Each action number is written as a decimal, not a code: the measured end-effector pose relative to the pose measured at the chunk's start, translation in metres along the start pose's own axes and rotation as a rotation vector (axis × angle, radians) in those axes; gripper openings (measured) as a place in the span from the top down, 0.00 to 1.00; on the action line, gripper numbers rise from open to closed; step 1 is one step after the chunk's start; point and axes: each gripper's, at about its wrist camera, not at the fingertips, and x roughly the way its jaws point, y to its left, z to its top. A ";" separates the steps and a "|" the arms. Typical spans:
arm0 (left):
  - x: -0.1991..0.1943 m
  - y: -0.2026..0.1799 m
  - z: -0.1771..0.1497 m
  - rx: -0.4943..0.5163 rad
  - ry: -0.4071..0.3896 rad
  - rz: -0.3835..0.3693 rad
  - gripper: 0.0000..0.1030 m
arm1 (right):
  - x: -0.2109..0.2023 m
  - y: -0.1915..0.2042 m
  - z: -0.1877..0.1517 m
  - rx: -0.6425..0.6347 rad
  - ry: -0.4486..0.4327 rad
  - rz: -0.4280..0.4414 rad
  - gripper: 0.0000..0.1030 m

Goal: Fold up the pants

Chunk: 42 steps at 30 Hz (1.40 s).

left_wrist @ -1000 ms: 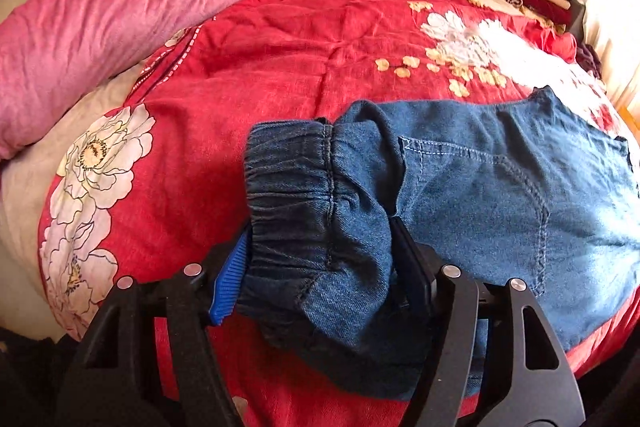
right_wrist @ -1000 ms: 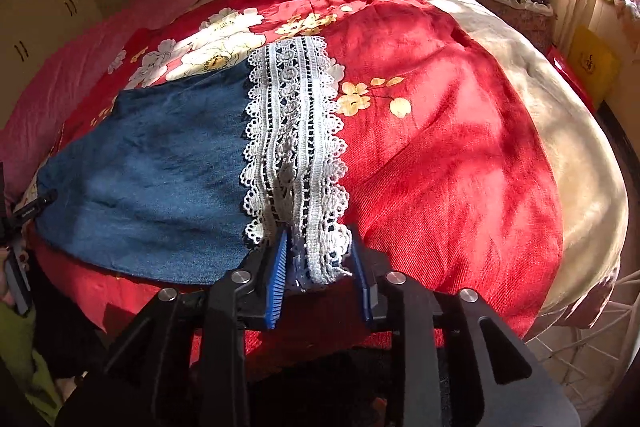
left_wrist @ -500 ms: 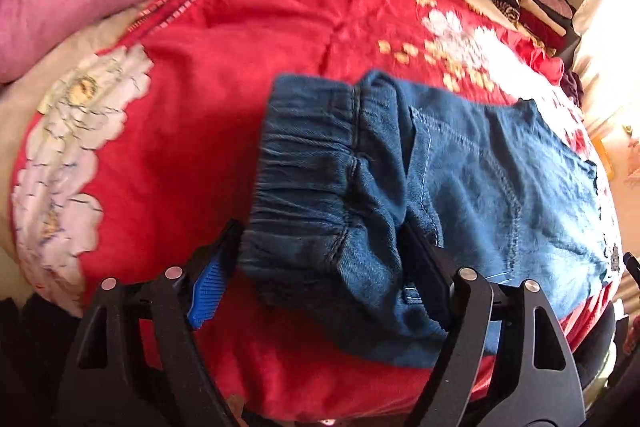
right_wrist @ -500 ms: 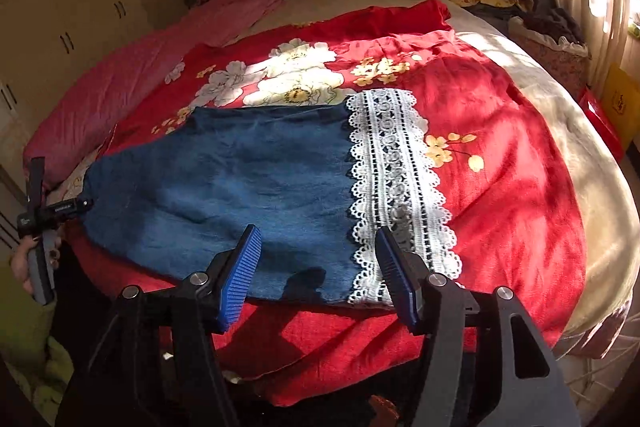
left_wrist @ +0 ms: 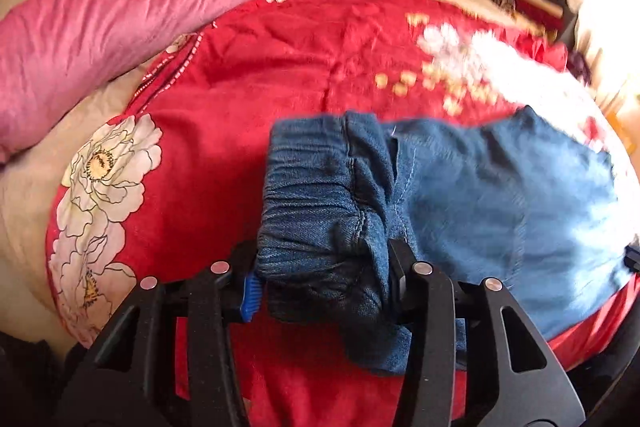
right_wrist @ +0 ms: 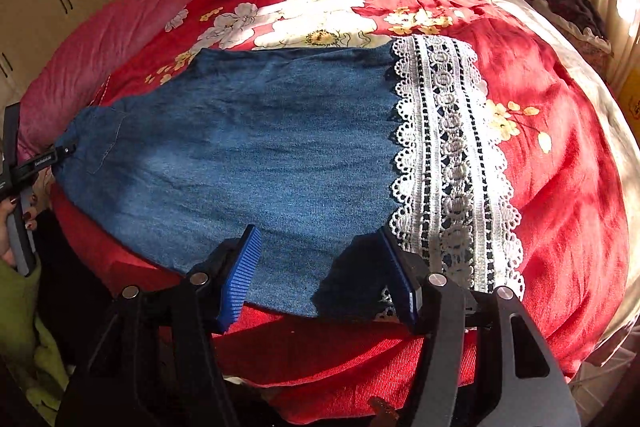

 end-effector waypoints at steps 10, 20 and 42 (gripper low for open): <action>-0.032 0.006 -0.005 0.016 -0.070 0.022 0.52 | -0.075 -0.047 -0.006 0.117 -0.208 -0.050 0.43; -0.080 -0.048 -0.007 0.096 -0.172 -0.062 0.44 | -0.091 -0.057 -0.017 0.106 -0.240 -0.075 0.52; -0.001 -0.068 -0.013 0.179 -0.023 -0.007 0.34 | -0.028 -0.024 -0.018 0.048 -0.051 0.010 0.45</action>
